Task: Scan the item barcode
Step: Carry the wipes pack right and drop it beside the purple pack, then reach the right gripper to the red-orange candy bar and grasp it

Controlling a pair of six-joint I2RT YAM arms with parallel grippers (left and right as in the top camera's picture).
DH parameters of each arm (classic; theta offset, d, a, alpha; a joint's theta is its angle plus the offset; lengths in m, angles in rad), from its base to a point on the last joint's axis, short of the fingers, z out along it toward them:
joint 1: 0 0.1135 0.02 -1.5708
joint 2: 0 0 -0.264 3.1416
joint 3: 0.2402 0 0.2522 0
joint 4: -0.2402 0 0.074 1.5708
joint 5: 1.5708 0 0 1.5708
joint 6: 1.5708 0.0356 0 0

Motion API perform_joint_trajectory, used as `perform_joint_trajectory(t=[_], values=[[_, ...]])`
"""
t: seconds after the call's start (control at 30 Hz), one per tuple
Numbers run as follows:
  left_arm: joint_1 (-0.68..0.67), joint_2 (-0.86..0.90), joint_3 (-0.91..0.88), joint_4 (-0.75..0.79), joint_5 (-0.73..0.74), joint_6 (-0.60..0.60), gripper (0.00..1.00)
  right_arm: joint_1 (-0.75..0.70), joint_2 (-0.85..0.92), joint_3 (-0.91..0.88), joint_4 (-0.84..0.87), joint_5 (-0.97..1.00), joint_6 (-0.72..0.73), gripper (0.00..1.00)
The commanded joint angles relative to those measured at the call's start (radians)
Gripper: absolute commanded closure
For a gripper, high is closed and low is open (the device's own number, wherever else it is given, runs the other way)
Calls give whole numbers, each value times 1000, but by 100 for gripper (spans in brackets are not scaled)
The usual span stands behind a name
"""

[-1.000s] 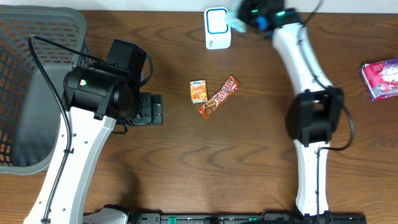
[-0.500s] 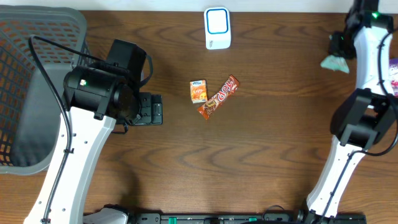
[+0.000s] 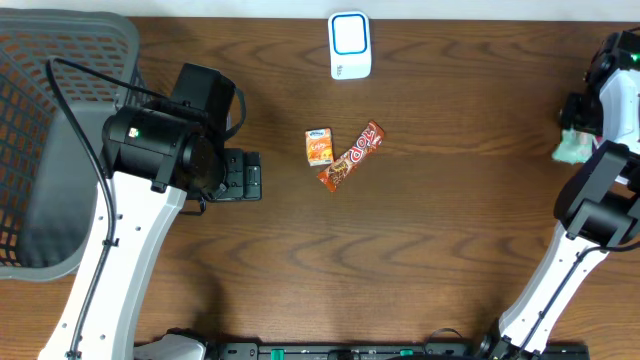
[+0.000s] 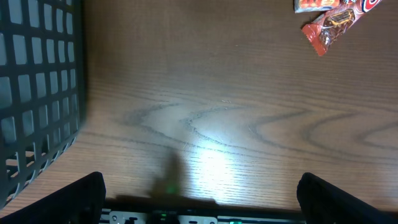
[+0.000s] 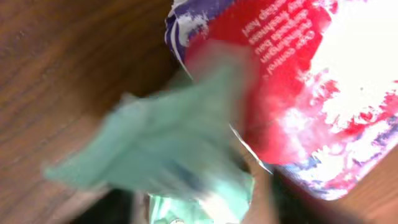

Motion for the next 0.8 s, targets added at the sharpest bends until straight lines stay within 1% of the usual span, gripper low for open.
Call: perform_joint_trajectory(t=[0.0,0.1,0.17,0.27,0.33,0.4,0.5,0.57,0.67,0.77], values=[[5,3,-3,-3,-5,-2,2,33,-88,17,-6,52,21,4],[5,3,-3,-3,-5,-2,2,59,-140,22,-8,45,54,2],[5,3,-3,-3,-5,-2,2,88,-201,22,-14,-53,58,1],[5,3,-3,-3,-5,-2,2,126,-272,22,-49,-318,58,2],[5,3,-3,-3,-5,-2,2,156,-310,21,-94,-559,58,1],[5,3,-3,-3,-5,-2,2,187,-323,21,-138,-729,58,1],[5,3,-3,-3,-5,-2,2,249,-317,18,-209,-908,58,1],[5,3,-3,-3,-5,-2,2,296,-308,13,-249,-942,59,1],[5,3,-3,-3,-5,-2,2,373,-292,0,-301,-945,120,1],[5,3,-3,-3,-5,-2,2,457,-283,-38,-313,-944,141,1]])
